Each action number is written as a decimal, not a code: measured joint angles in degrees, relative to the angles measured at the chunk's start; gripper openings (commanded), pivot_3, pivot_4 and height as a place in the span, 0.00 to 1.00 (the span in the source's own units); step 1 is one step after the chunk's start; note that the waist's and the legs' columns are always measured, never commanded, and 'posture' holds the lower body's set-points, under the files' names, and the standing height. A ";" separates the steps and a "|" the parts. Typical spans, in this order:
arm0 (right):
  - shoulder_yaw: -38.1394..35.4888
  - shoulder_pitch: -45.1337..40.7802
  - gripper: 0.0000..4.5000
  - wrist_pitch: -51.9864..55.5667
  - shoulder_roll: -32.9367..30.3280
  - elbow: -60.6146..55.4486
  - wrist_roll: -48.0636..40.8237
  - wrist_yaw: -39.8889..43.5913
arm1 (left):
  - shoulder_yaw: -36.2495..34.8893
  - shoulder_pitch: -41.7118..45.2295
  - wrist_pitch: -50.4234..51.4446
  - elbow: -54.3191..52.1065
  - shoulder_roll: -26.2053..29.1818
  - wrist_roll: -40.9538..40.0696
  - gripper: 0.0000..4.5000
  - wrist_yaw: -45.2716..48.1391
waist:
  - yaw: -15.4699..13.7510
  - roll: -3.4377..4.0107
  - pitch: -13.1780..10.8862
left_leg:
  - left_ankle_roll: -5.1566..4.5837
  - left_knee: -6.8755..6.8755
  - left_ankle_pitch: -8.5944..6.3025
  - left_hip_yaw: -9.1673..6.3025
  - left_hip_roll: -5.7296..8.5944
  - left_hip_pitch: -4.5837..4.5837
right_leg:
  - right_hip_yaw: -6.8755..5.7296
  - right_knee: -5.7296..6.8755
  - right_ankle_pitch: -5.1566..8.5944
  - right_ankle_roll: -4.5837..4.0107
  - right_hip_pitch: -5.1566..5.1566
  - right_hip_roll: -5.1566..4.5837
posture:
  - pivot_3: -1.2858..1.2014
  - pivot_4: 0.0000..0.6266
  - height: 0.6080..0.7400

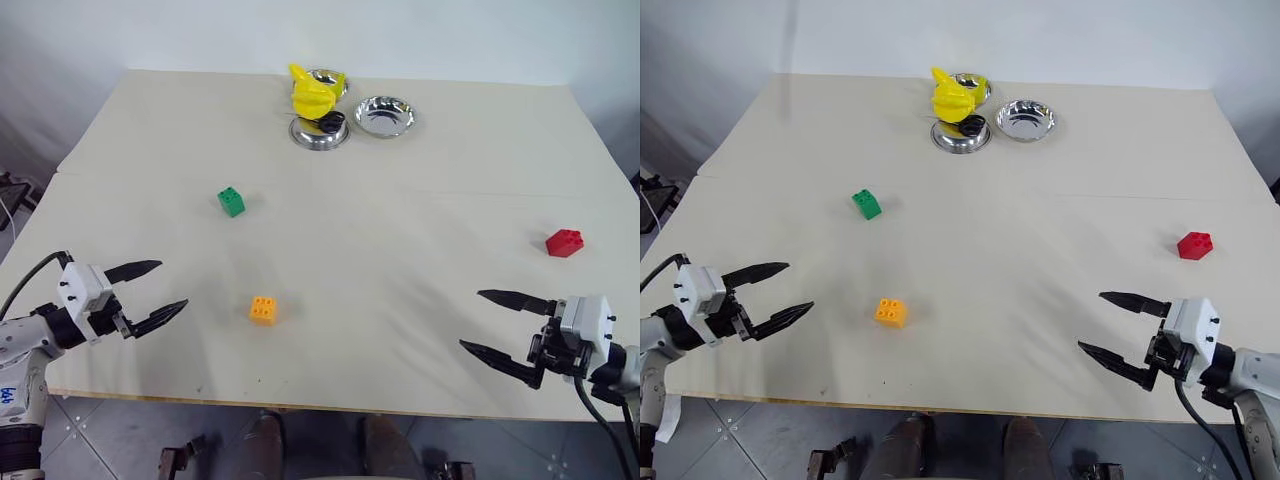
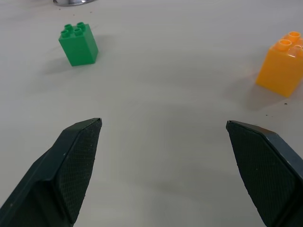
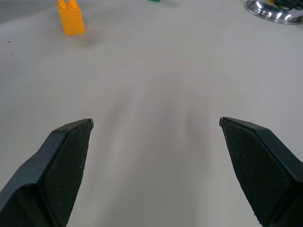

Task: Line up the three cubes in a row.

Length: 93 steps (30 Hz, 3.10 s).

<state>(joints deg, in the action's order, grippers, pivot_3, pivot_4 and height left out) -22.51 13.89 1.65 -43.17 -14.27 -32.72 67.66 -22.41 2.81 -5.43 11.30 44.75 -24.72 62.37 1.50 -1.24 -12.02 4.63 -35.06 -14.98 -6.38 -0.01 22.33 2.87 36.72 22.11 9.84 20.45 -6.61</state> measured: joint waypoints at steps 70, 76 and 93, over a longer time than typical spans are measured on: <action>3.15 -46.70 1.00 19.22 -4.01 54.13 14.79 -38.47 | 10.70 11.49 18.02 -20.91 -7.11 -10.92 1.00 2.14 | 0.35 0.31 0.14 | 0.15 -0.15 0.16 0.36 0.03 -0.02 | 0.42 0.16 -0.08 0.09 0.18 0.02 | 0.52 0.24 1.00; 3.83 -51.53 0.81 17.08 -3.09 62.09 15.79 -37.04 | 9.68 11.21 18.03 -21.86 -6.28 -11.03 1.00 2.06 | 0.33 0.32 0.13 | 0.17 -0.15 0.17 0.37 0.03 -0.01 | 0.42 0.16 -0.08 0.09 0.18 0.02 | 0.52 0.24 1.00; 16.68 -54.61 0.34 14.51 -0.16 37.89 8.03 5.88 | 9.06 10.46 17.88 -19.83 -5.91 -11.02 1.00 3.24 | 1.73 0.41 0.08 | 0.19 -0.13 0.17 0.38 -0.06 -0.04 | 0.37 0.14 -0.09 0.11 0.16 0.06 | 0.52 0.24 1.00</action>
<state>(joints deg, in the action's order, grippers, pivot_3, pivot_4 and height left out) -5.83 -40.73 16.16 -43.33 23.62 -24.70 73.54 -13.35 13.27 12.45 -8.53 38.84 -35.74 65.61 3.23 -0.82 -11.94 4.82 -35.19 -14.81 -6.00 -0.07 22.29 3.24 36.87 22.03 9.95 20.61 -6.54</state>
